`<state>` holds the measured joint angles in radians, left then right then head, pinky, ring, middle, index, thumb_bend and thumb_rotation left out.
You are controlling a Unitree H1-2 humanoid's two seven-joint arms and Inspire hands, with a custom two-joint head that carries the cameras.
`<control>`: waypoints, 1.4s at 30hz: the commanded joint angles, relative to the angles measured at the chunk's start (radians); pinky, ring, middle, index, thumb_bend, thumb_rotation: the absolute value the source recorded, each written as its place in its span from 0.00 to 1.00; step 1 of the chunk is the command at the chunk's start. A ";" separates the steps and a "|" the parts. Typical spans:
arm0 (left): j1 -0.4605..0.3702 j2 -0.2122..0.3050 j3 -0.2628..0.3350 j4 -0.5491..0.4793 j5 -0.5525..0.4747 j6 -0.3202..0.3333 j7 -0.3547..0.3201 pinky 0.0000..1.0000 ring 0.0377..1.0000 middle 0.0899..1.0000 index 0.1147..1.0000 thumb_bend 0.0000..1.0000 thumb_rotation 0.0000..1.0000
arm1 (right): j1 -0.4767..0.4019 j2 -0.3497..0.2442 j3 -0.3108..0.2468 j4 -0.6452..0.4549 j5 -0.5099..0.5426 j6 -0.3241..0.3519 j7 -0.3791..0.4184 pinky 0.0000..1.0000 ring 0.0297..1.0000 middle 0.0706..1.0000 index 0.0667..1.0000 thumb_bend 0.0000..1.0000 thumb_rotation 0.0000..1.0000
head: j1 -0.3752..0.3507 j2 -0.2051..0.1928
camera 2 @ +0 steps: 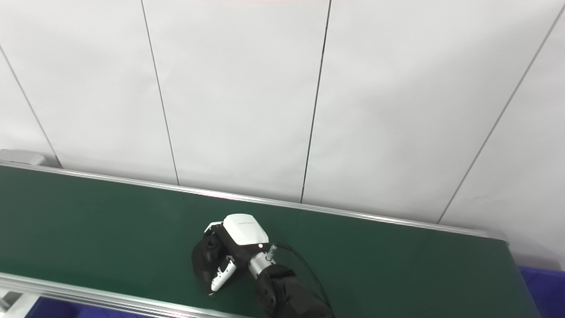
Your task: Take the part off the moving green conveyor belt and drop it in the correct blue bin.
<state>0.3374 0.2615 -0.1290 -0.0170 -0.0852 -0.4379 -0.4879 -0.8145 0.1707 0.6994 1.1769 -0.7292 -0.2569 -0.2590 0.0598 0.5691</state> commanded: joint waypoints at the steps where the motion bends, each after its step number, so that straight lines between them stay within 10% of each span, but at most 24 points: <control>1: -0.004 0.002 0.007 -0.027 -0.021 -0.031 -0.008 0.83 0.90 0.91 0.88 0.61 0.43 | 0.052 0.016 0.039 0.052 -0.028 -0.024 0.046 0.43 0.44 0.49 0.43 0.52 0.00 | -0.002 0.000; 15: -0.028 -0.005 0.017 -0.020 -0.017 -0.032 -0.024 0.82 0.89 0.91 0.88 0.61 0.44 | 0.103 -0.067 -0.031 -0.152 0.081 -0.036 0.109 0.42 0.43 0.49 0.45 0.52 0.00 | -0.016 -0.002; 26: -0.075 -0.018 0.033 0.040 -0.032 -0.032 -0.048 0.83 0.90 0.92 0.89 0.60 0.43 | 0.460 -0.297 -0.233 -0.972 0.211 0.150 0.301 0.33 0.41 0.48 0.45 0.52 0.00 | -0.101 -0.014; 34: -0.117 -0.015 0.056 0.072 -0.073 -0.032 -0.104 0.86 0.92 0.93 0.90 0.57 0.41 | 0.686 -0.405 -0.362 -1.291 0.258 0.201 0.371 0.33 0.40 0.48 0.45 0.52 0.00 | -0.157 0.017; 38: -0.132 -0.011 0.059 0.069 -0.088 -0.031 -0.115 0.87 0.93 0.94 0.91 0.55 0.42 | 0.737 -0.415 -0.389 -1.341 0.259 0.207 0.386 0.33 0.40 0.48 0.46 0.52 0.00 | -0.190 0.095; 39: -0.137 -0.005 0.057 0.053 -0.082 -0.029 -0.104 0.87 0.93 0.94 0.91 0.55 0.42 | 0.746 -0.419 -0.397 -1.371 0.260 0.226 0.401 0.33 0.40 0.48 0.45 0.52 0.00 | -0.216 0.198; 42: -0.145 0.013 0.055 0.002 -0.081 -0.008 -0.086 0.91 0.95 0.96 0.93 0.52 0.53 | 0.748 -0.422 -0.415 -1.438 0.258 0.275 0.447 0.37 0.42 0.47 0.45 0.52 0.00 | -0.257 0.301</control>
<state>0.2138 0.2523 -0.0786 0.0343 -0.1498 -0.4346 -0.5883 -0.0298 -0.2501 0.3022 -0.2039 -0.4849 -0.0052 0.1804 -0.1975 0.8687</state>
